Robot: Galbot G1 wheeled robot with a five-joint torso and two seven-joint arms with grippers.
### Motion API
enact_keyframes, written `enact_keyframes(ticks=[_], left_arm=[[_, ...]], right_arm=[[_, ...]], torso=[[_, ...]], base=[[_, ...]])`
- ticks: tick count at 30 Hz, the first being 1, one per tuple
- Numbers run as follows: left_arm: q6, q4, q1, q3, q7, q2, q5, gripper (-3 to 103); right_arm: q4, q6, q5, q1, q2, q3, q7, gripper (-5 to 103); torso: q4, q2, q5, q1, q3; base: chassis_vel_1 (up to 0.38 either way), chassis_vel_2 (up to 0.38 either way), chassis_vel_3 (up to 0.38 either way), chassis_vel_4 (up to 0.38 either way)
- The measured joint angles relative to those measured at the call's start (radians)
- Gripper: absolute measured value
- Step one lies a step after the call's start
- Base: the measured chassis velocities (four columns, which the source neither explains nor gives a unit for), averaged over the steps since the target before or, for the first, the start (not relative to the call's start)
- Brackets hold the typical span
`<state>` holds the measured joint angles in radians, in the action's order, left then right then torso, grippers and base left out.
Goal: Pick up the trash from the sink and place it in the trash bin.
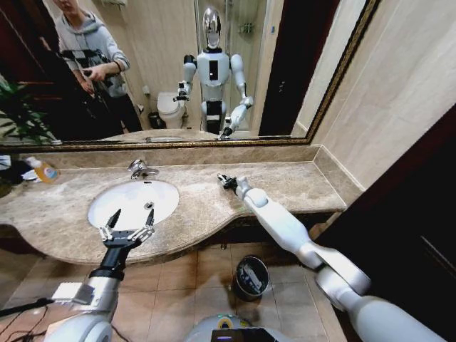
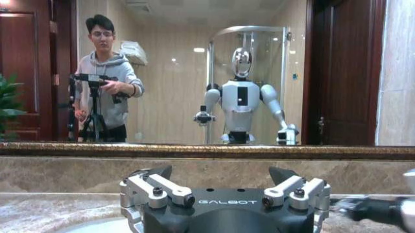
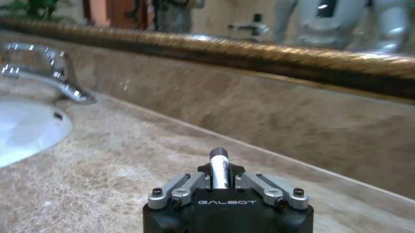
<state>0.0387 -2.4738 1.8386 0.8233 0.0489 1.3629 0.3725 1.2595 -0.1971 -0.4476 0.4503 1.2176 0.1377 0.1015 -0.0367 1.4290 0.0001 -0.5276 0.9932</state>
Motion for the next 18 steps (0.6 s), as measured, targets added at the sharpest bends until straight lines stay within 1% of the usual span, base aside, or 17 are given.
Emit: enact_keyframes(ticks=[2, 3, 5, 7, 9, 10, 11, 13, 14, 16, 18], left_arm=[[0.000, 0.000, 0.000, 0.000, 0.000, 0.000, 0.000, 100], [0.000, 0.000, 0.000, 0.000, 0.000, 0.000, 0.000, 100], [0.000, 0.000, 0.000, 0.000, 0.000, 0.000, 0.000, 100], [0.000, 0.000, 0.000, 0.000, 0.000, 0.000, 0.000, 100], [0.000, 0.000, 0.000, 0.000, 0.000, 0.000, 0.000, 100], [0.000, 0.000, 0.000, 0.000, 0.000, 0.000, 0.000, 100], [0.000, 0.000, 0.000, 0.000, 0.000, 0.000, 0.000, 100], [0.000, 0.000, 0.000, 0.000, 0.000, 0.000, 0.000, 100], [0.000, 0.000, 0.000, 0.000, 0.000, 0.000, 0.000, 100], [0.000, 0.000, 0.000, 0.000, 0.000, 0.000, 0.000, 100], [0.000, 0.000, 0.000, 0.000, 0.000, 0.000, 0.000, 100]], right_arm=[[0.069, 0.002, -0.021, 0.049, -0.047, -0.039, -0.023, 15], [0.069, 0.002, -0.021, 0.049, -0.047, -0.039, -0.023, 15], [0.126, 0.019, -0.043, 0.097, -0.088, -0.092, -0.046, 15], [0.141, 0.024, -0.050, 0.110, -0.097, -0.106, -0.051, 15], [0.214, 0.040, -0.077, 0.165, -0.128, -0.174, -0.081, 15], [0.238, 0.042, -0.082, 0.186, -0.137, -0.196, -0.091, 15], [0.238, 0.042, -0.082, 0.186, -0.137, -0.196, -0.091, 15], [0.328, 0.046, -0.093, 0.285, -0.166, -0.283, -0.119, 15], [0.328, 0.046, -0.093, 0.285, -0.166, -0.283, -0.119, 15], [0.414, 0.050, -0.110, 0.398, -0.194, -0.351, -0.137, 15], [0.464, 0.064, -0.114, 0.476, -0.215, -0.392, -0.140, 15]], torso=[[-0.0001, 0.000, 0.0001, 0.000, 0.000], [-0.0001, 0.000, 0.0001, 0.000, 0.000], [0.0000, 0.000, 0.0001, 0.000, 0.000], [0.0000, 0.000, 0.0002, 0.000, 0.000], [0.0000, 0.000, 0.0001, 0.000, 0.000], [-0.0001, 0.000, 0.0000, 0.000, 0.000], [-0.0001, 0.000, 0.0000, 0.000, 0.000], [-0.0002, 0.000, 0.0001, 0.000, 0.000], [-0.0002, 0.000, 0.0001, 0.000, 0.000], [0.0000, 0.000, 0.0003, 0.000, 0.000], [0.0005, 0.000, 0.0002, 0.000, 0.000]], base=[[0.000, 0.000, 0.000, 0.000], [0.000, 0.000, 0.000, 0.000], [0.000, 0.000, 0.000, 0.000], [0.000, 0.000, 0.000, 0.000], [0.000, 0.000, 0.000, 0.000], [0.000, 0.000, 0.000, 0.000], [0.000, 0.000, 0.000, 0.000], [0.000, 0.000, 0.000, 0.000], [0.000, 0.000, 0.000, 0.000], [0.000, 0.000, 0.000, 0.000], [0.000, 0.000, 0.000, 0.000]])
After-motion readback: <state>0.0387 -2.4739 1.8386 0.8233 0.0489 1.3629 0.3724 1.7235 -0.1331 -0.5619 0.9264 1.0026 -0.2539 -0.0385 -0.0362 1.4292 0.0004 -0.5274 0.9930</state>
